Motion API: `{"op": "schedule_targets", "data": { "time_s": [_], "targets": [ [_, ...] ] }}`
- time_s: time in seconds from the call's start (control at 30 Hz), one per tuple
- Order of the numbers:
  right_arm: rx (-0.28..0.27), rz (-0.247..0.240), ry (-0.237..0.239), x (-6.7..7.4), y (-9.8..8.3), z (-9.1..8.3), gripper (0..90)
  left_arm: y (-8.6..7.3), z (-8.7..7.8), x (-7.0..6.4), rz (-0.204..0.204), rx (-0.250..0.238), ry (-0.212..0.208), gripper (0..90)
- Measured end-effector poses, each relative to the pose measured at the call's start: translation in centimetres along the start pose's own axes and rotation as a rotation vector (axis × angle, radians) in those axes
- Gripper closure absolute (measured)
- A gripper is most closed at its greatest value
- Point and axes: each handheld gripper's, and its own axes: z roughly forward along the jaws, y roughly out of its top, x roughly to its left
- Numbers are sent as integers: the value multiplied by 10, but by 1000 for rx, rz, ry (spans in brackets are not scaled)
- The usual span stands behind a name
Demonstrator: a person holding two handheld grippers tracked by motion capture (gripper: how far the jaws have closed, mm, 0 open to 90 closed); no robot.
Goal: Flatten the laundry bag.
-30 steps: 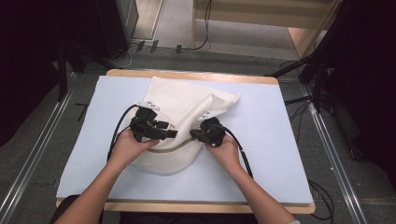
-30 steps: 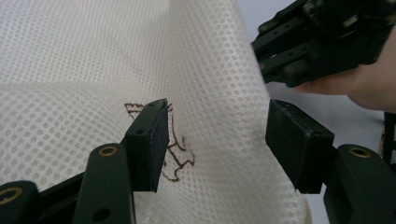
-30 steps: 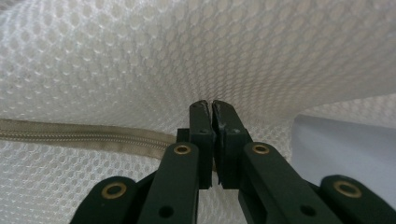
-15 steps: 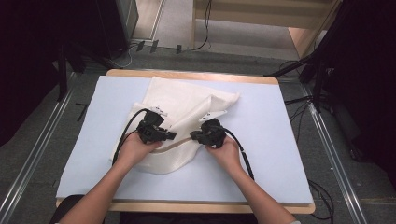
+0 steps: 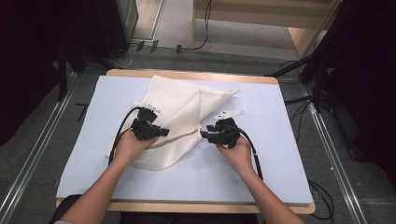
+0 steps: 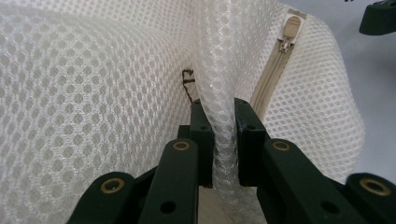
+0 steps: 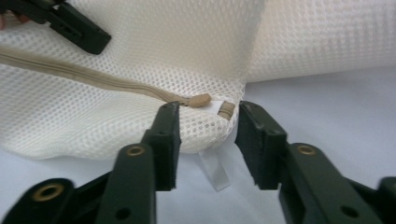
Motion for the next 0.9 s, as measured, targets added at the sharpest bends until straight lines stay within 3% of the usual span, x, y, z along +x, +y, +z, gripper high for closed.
{"op": "schedule_targets", "data": {
  "time_s": [0.17, 0.33, 0.37, 0.4, 0.43, 0.5, 0.57, 0.67, 0.7, 0.77, 0.9],
  "targets": [
    [46, 17, -17, 0, -4, 22, 467, -2, 3, 2, 10, 0, 8, 800],
    [69, 65, 14, -3, -9, 32, 496, -3, 4, 5, -6, -8, -7, 792],
    [63, 68, 23, -3, -9, 33, 528, -4, 4, 5, -7, -9, -9, 790],
    [68, 58, 14, 0, -9, 33, 676, -4, 4, 5, -7, -10, -9, 784],
    [68, 58, 14, 0, -9, 33, 676, -4, 4, 5, -8, -11, -10, 784],
    [69, 66, 41, 0, -9, 32, 808, -3, 3, 5, -6, -15, -15, 773],
    [71, 64, 44, 1, -8, 31, 819, -4, 2, 5, -7, -15, -22, 770],
    [92, 60, 46, 4, -4, 22, 826, -3, -3, 3, -4, -31, -44, 723],
    [85, 53, 51, 7, -2, 9, 825, -2, -8, 1, 10, -45, -49, 693],
    [81, 49, 53, 7, -1, 4, 825, -1, -12, -1, 16, -59, -52, 679],
    [57, 40, 53, 13, -4, -28, 819, 0, -30, -4, 18, -105, -73, 610]
  ]
}}
